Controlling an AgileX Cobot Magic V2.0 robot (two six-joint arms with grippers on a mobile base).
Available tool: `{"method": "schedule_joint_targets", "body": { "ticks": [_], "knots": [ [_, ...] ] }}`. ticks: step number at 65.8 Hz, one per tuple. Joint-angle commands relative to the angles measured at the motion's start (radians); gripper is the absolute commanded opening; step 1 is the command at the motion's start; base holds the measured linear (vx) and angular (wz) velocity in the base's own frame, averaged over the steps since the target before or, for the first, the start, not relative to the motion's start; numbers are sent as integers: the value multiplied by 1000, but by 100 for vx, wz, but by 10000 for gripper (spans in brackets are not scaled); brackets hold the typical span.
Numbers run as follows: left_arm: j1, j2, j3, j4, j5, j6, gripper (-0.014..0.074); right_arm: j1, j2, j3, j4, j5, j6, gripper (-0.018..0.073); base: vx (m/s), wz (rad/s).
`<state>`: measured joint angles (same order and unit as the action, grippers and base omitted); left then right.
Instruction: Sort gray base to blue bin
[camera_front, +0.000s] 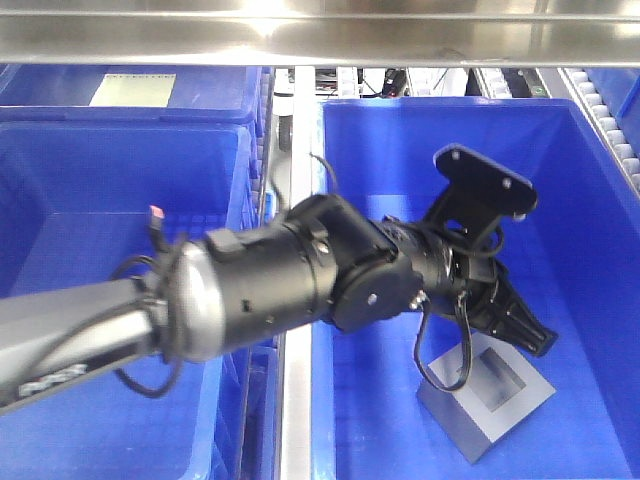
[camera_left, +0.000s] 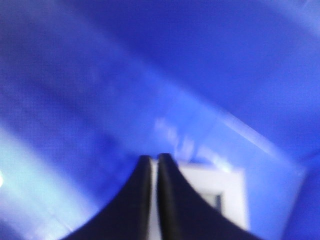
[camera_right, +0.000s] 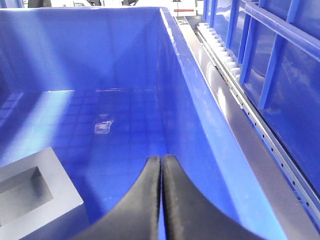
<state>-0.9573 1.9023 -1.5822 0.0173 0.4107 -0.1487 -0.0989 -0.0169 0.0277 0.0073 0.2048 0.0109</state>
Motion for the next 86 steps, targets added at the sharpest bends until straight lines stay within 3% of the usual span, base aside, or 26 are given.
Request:
{"method": "schedule_joint_targets", "body": {
  "ticks": [1, 9, 25, 51, 72, 86],
  "knots": [
    [-12, -82, -30, -1, -14, 5, -8, -3, 15, 2, -7, -55, -11, -5, 0, 0],
    [-26, -143, 38, 3, -27, 14, -6, -3, 15, 2, -7, -55, -11, -5, 0, 0],
    [-25, -381, 339, 2, -130, 13, 3, -3, 15, 2, -7, -55, -11, -5, 0, 0],
    [-25, -954, 766, 10, -140, 13, 3, -3, 15, 2, -7, -55, -11, -5, 0, 0],
    [-25, -1414, 997, 28, -96, 12, 3, -3, 15, 2, -7, -55, -11, -5, 0, 0],
    [-25, -1588, 1054, 26, 2, 12, 3, -3, 15, 2, -7, -55, -11, -5, 0, 0]
  ]
}}
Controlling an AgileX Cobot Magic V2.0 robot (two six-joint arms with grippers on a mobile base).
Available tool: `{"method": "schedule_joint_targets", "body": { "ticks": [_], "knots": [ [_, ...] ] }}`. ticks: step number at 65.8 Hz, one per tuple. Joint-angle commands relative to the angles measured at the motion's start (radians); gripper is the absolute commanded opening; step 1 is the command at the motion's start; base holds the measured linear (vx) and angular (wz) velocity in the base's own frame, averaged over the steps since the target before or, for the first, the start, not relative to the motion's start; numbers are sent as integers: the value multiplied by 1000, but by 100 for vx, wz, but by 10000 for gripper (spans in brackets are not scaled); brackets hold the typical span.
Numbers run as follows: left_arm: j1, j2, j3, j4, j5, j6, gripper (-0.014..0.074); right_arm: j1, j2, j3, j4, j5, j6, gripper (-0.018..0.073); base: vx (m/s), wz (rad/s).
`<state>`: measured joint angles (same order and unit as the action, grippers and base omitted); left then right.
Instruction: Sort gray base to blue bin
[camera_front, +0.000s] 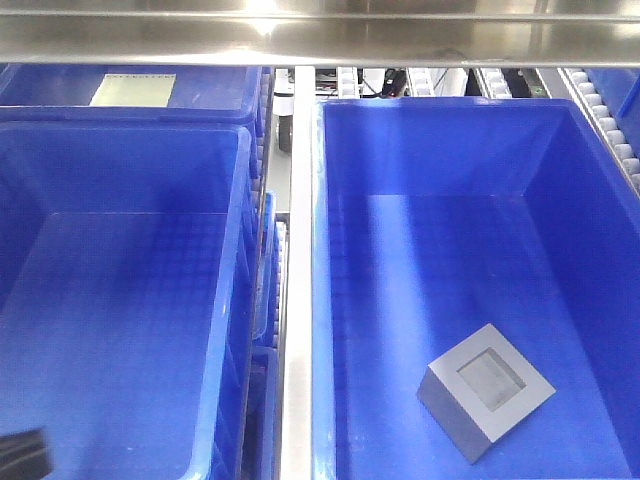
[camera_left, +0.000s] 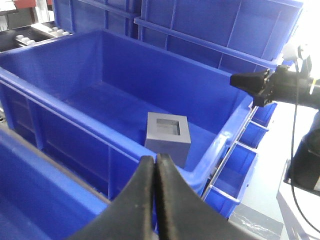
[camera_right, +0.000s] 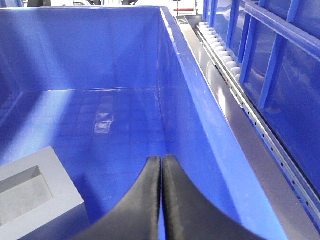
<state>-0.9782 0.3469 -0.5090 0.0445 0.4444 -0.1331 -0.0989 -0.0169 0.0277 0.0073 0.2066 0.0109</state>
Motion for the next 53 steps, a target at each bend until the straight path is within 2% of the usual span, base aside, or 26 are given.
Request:
{"method": "schedule_joint_targets", "body": {
  "ticks": [1, 41, 53],
  "knots": [
    [-4, -38, -19, -1, -28, -3, 3, -3, 15, 2, -7, -57, -11, -5, 0, 0],
    [-4, -56, -19, 1, -19, -2, 3, -3, 15, 2, -7, -57, -11, -5, 0, 0],
    [-4, -63, 29, 1, -53, -1, 3, -3, 15, 2, -7, -57, -11, -5, 0, 0]
  ]
}}
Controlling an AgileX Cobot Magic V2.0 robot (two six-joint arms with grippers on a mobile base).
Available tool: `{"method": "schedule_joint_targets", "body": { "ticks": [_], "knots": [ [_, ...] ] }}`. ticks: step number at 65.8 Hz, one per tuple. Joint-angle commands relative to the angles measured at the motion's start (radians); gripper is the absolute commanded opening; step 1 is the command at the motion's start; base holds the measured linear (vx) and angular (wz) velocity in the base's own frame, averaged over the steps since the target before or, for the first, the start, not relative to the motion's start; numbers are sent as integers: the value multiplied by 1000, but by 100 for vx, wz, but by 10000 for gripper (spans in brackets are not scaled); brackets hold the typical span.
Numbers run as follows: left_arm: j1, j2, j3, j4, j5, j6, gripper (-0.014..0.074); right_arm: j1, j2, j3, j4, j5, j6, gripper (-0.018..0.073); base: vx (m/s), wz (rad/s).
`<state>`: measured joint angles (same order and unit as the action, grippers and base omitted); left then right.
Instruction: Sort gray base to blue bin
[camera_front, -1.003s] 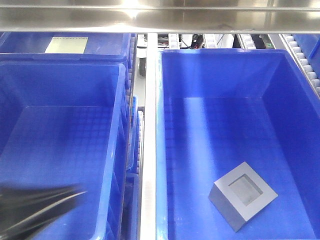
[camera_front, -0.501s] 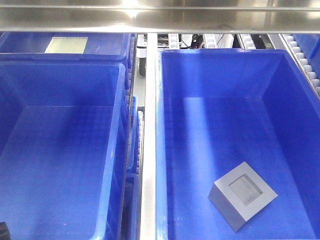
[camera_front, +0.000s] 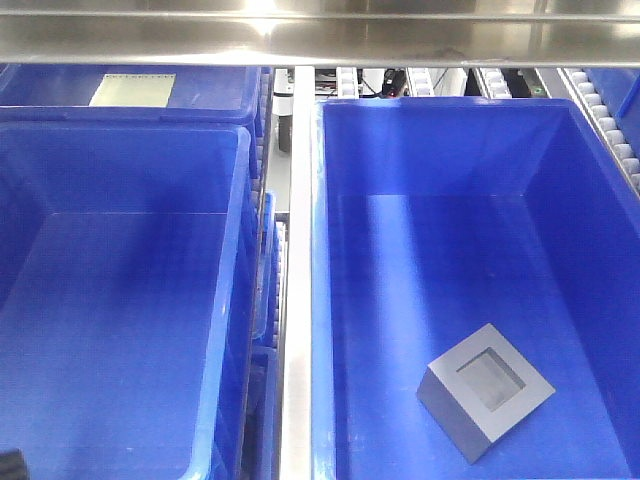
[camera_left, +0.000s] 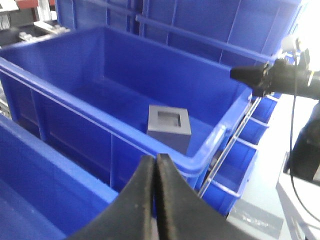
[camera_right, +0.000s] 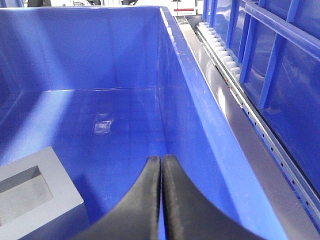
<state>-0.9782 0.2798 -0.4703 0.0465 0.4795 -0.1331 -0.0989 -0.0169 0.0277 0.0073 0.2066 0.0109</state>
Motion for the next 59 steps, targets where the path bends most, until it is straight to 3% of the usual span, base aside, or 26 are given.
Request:
{"method": "schedule_joint_targets", "body": {
  "ticks": [1, 9, 21, 40, 47, 59],
  "knots": [
    [-4, 4, -7, -4, -88, -1, 3, -3, 15, 2, -7, -57, -11, -5, 0, 0],
    [-4, 4, 6, -37, -92, 11, 3, -3, 15, 2, -7, -57, -11, -5, 0, 0],
    [-4, 4, 6, -98, -124, 133, 3, -3, 15, 2, -7, -57, -11, -5, 0, 0],
    [8, -10, 8, -74, -120, 133, 3, -3, 15, 2, -7, -57, -11, -5, 0, 0],
    [121, -73, 36, -74, -122, 133, 3, -3, 15, 2, -7, -57, -11, -5, 0, 0],
    [451, -230, 147, -76, -155, 133, 3, -3, 15, 2, -7, -57, -11, -5, 0, 0]
  ]
}}
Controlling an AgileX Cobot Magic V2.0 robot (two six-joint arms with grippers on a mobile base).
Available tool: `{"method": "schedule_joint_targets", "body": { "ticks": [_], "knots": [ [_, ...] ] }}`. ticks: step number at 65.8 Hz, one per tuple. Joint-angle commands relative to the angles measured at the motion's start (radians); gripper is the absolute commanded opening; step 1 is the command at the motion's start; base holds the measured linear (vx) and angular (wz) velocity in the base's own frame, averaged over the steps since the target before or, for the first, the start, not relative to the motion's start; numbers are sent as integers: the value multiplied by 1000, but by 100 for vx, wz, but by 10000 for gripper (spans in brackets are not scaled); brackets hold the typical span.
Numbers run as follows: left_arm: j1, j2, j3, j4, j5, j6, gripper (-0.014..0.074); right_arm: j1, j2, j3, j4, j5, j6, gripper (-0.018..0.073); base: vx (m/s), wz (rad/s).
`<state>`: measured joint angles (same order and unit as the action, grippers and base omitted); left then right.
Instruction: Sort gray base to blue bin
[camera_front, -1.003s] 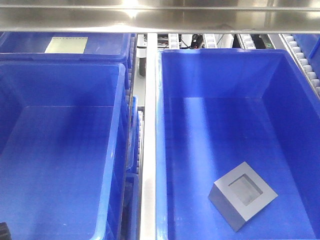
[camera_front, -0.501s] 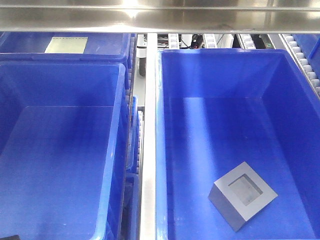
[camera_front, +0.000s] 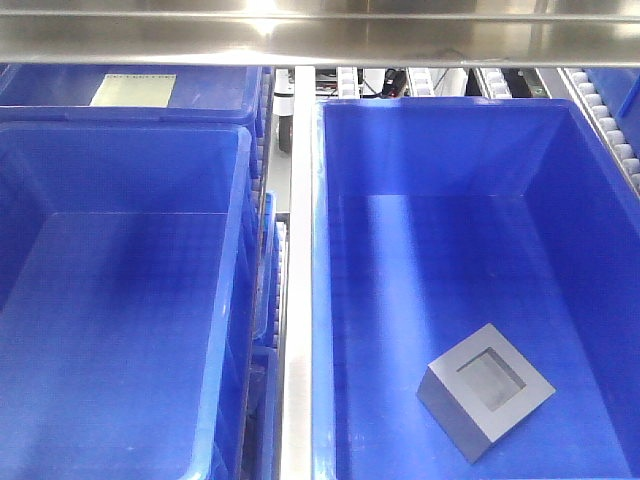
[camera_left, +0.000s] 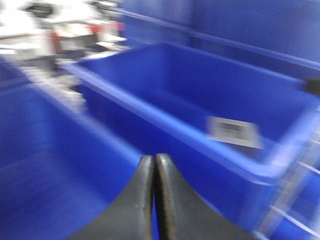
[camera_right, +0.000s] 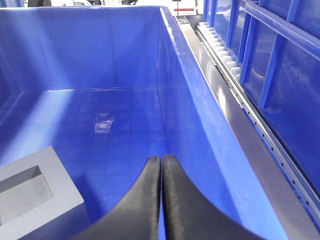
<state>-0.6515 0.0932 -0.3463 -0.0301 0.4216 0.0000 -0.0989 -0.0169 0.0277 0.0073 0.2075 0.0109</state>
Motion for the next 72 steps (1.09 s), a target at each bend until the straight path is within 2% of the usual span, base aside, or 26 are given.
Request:
{"method": "schedule_joint_targets", "body": {
  "ticks": [1, 5, 14, 24, 29, 37, 41, 72],
  "knots": [
    [150, -61, 33, 1, -101, 0, 3, -3, 15, 2, -7, -58, -11, -5, 0, 0],
    [279, -115, 78, 1, -109, 0, 3, -3, 15, 2, -7, -58, -11, -5, 0, 0],
    [511, -120, 138, -3, -115, 0, 3, -3, 15, 2, -7, -58, -11, -5, 0, 0],
    [655, -120, 211, 5, -214, 0, 3, -3, 15, 2, -7, -58, -11, -5, 0, 0],
    [685, -120, 265, 4, -294, 10, 3, -3, 15, 2, -7, -58, -11, -5, 0, 0],
    [693, -120, 355, 4, -410, 10, 3, -3, 15, 2, -7, -58, -11, -5, 0, 0],
    [693, -120, 352, 4, -376, 13, 3, -3, 15, 2, -7, -58, -11, -5, 0, 0],
    [693, -119, 352, 2, -377, 13, 3, -3, 15, 2, -7, -58, -11, -5, 0, 0]
  ]
}}
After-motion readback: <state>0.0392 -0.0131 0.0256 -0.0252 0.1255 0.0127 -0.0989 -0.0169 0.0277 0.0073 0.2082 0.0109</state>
